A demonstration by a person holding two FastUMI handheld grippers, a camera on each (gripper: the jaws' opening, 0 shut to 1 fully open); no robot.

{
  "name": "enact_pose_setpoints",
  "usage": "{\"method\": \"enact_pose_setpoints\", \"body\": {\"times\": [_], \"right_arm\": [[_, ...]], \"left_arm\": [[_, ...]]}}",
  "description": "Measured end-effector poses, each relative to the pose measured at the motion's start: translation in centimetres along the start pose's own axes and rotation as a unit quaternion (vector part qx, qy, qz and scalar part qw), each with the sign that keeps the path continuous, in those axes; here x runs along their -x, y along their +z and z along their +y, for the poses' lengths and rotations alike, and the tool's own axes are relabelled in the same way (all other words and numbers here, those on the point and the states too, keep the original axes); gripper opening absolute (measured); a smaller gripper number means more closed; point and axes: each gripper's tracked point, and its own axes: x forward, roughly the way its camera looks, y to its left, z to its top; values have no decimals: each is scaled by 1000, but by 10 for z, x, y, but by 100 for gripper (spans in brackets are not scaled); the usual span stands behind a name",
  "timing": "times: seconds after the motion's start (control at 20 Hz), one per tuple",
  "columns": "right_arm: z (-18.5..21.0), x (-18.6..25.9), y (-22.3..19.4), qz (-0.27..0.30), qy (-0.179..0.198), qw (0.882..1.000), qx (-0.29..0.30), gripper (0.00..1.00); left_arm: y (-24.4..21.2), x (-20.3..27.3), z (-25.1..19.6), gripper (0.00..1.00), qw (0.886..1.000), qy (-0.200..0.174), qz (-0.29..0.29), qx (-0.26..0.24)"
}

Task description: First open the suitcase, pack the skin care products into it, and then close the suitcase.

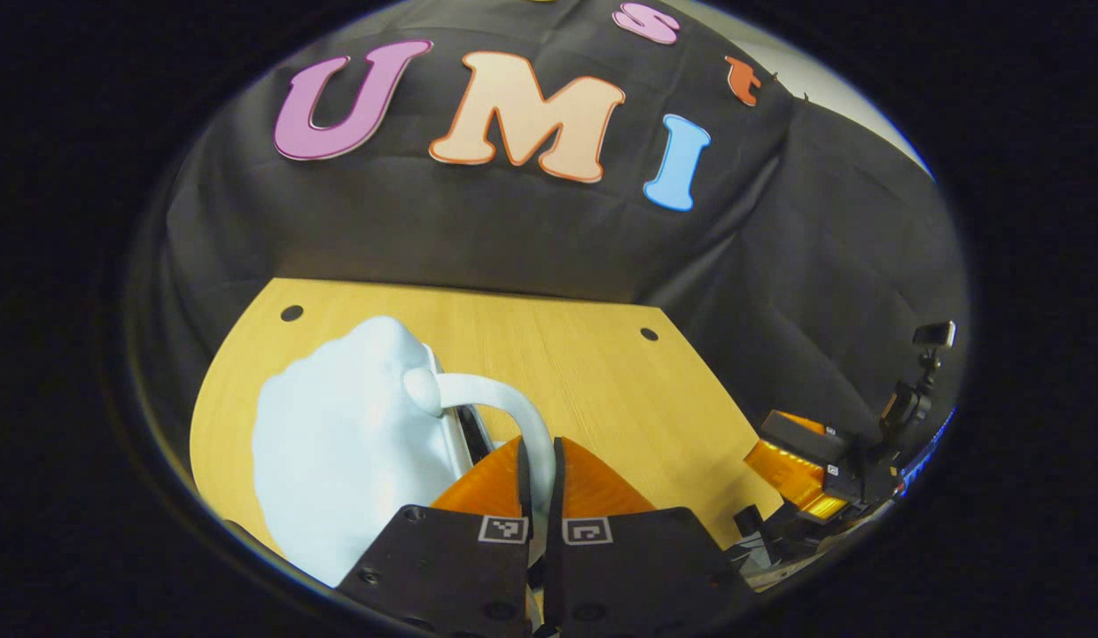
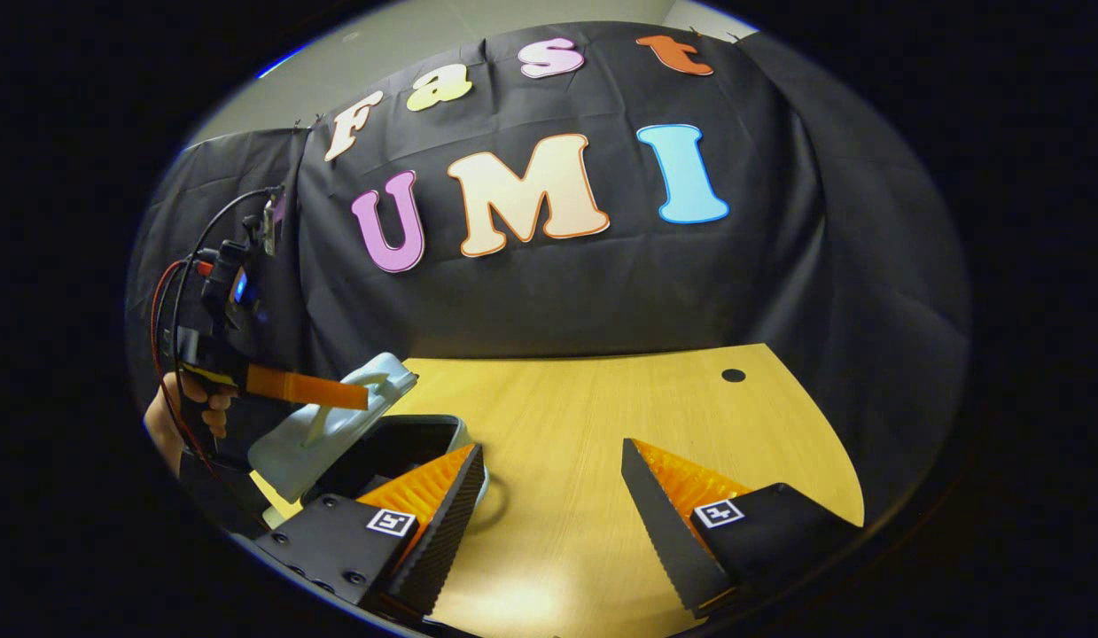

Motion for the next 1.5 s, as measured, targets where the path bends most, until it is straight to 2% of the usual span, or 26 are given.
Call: {"method": "enact_pose_setpoints", "body": {"times": [0.5, 0.7, 0.8, 0.9, 0.95, 1.05, 1.15, 1.2, 1.3, 1.5], "right_arm": [[-16, 6, -9, 10, -22, 1000, -10, 98], [-12, 0, -9, 14, -28, 999, -15, 98], [-7, -3, -4, 10, -29, 999, -22, 98], [-5, -3, 5, -2, -33, 999, -26, 98], [-4, -2, 13, -14, -34, 999, -25, 98], [-4, 1, 31, -41, -38, 998, -19, 98], [-3, 5, 47, -63, -38, 997, -12, 98], [-2, 6, 52, -68, -36, 997, -10, 98], [2, 5, 57, -74, -29, 997, -8, 98], [14, 8, 67, -91, -12, 996, -7, 98]], "left_arm": [[-87, -62, -10, 0, 996, 1, 90, -17], [-106, -77, -11, 0, 994, 5, 102, -27], [-107, -81, -12, 5, 994, 13, 100, -39], [-102, -73, -29, 11, 995, 1, 85, -52], [-97, -71, -47, 41, 996, -11, 64, -60], [-82, -60, -56, 100, 997, 8, 6, -75], [-67, -43, -56, 97, 997, 21, -40, -61], [-67, -38, -56, 97, 997, 20, -38, -57], [-59, -25, -45, 96, 996, 49, -44, -61], [-5, 9, -32, 96, 976, 110, -155, -105]]}}
